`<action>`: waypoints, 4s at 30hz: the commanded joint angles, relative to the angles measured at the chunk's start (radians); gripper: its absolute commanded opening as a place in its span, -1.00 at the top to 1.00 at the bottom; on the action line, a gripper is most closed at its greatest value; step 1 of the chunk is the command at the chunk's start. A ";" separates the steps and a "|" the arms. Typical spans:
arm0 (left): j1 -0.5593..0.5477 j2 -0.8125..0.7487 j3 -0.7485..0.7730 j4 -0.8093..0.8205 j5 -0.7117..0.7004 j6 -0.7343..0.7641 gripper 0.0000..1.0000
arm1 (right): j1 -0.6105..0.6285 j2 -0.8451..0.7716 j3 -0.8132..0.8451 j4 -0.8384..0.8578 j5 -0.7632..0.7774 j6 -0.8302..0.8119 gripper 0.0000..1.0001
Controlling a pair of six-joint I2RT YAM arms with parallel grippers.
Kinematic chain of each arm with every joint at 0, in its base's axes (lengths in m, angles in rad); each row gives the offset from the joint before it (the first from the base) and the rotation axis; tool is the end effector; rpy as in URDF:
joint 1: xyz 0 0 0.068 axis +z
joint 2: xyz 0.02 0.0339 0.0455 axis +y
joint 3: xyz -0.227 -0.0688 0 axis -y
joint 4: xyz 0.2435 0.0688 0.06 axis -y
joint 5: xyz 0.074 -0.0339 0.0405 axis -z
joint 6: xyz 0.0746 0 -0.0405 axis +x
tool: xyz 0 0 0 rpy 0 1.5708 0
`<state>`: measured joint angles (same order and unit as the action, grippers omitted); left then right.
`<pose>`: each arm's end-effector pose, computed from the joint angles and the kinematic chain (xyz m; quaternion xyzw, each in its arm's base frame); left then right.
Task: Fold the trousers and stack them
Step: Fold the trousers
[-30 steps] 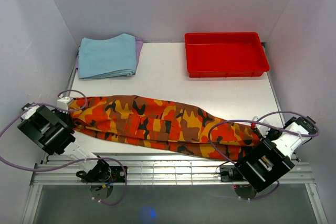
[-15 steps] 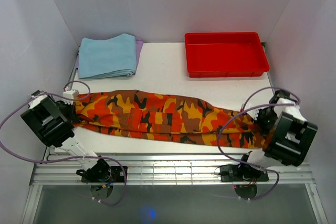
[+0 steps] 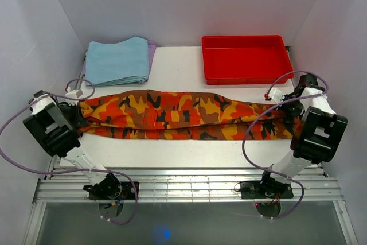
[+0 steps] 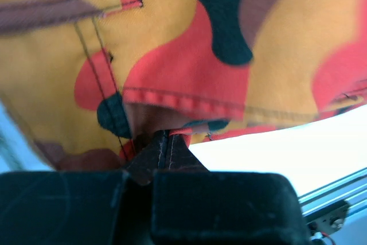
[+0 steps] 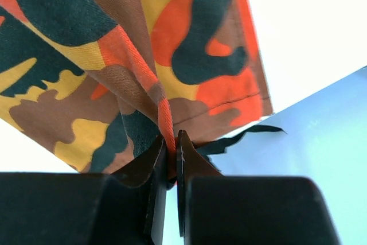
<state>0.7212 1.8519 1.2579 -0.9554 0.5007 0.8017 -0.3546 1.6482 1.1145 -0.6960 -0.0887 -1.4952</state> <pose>0.2650 0.1853 0.1056 0.0416 0.9679 -0.1722 0.1784 0.3093 -0.1075 0.1278 -0.5379 0.8246 -0.1091 0.1369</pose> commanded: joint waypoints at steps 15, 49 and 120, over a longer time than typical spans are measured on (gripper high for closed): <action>0.075 0.001 0.157 -0.007 0.087 0.174 1.00 | -0.231 -0.261 -0.169 0.137 -0.042 -0.175 0.85; -0.244 -0.033 -0.160 0.113 -0.108 -0.041 -0.33 | -0.110 0.216 0.323 -0.161 -0.060 0.498 -0.45; -0.129 -0.151 0.137 0.009 -0.079 -0.357 -0.84 | 0.224 0.216 0.230 -0.378 -0.046 0.569 -0.38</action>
<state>0.5217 1.7248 1.3903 -0.9043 0.5022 0.4690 -0.1104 1.8565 1.4166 -1.1007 -0.1520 -0.9737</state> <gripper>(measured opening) 0.938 0.693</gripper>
